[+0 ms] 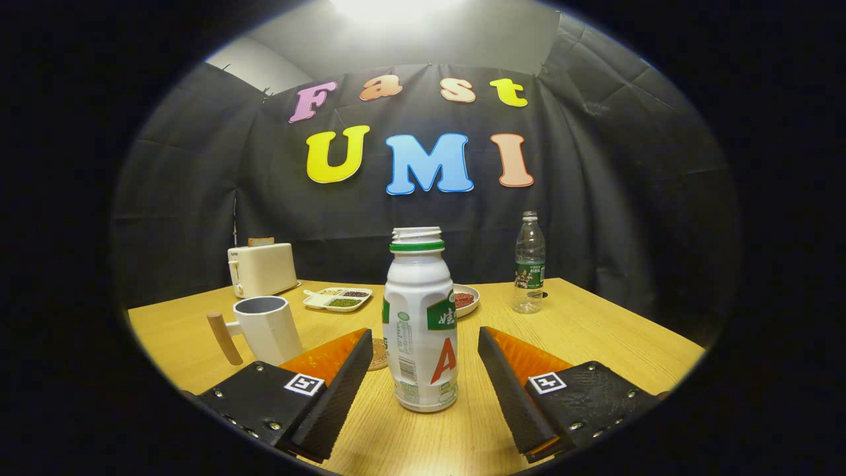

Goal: Take the bottle from table, then pour the juice into the cup, finally place the bottle on the coaster

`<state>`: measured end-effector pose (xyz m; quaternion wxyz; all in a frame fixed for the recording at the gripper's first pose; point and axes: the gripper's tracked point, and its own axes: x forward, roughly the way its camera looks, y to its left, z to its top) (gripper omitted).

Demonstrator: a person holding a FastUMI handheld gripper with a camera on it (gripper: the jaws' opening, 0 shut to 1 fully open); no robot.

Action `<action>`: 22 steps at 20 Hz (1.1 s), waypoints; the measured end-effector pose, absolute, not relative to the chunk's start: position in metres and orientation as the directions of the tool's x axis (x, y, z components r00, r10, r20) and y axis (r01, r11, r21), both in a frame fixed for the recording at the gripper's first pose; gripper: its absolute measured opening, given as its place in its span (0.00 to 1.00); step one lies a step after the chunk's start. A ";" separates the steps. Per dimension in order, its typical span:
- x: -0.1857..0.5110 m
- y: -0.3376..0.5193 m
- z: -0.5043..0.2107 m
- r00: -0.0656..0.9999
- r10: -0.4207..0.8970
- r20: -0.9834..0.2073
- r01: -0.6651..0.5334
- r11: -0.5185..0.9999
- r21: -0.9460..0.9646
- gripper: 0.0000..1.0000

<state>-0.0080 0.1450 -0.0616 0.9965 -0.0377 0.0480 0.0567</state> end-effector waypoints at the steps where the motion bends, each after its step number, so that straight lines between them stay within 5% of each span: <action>1: -0.005 0.145 -0.063 0.990 0.101 -0.102 -0.109 0.991 -0.075 0.97; 5: 0.004 0.147 -0.070 0.989 0.084 -0.118 -0.094 0.993 -0.077 0.95; 9: 0.013 0.146 -0.075 0.988 0.068 -0.136 -0.077 0.995 -0.062 0.75; 15: 0.011 0.145 -0.074 0.990 0.054 -0.129 -0.065 0.994 -0.083 0.63; 22: 0.008 0.144 -0.067 0.995 0.023 -0.096 -0.040 0.982 -0.184 0.56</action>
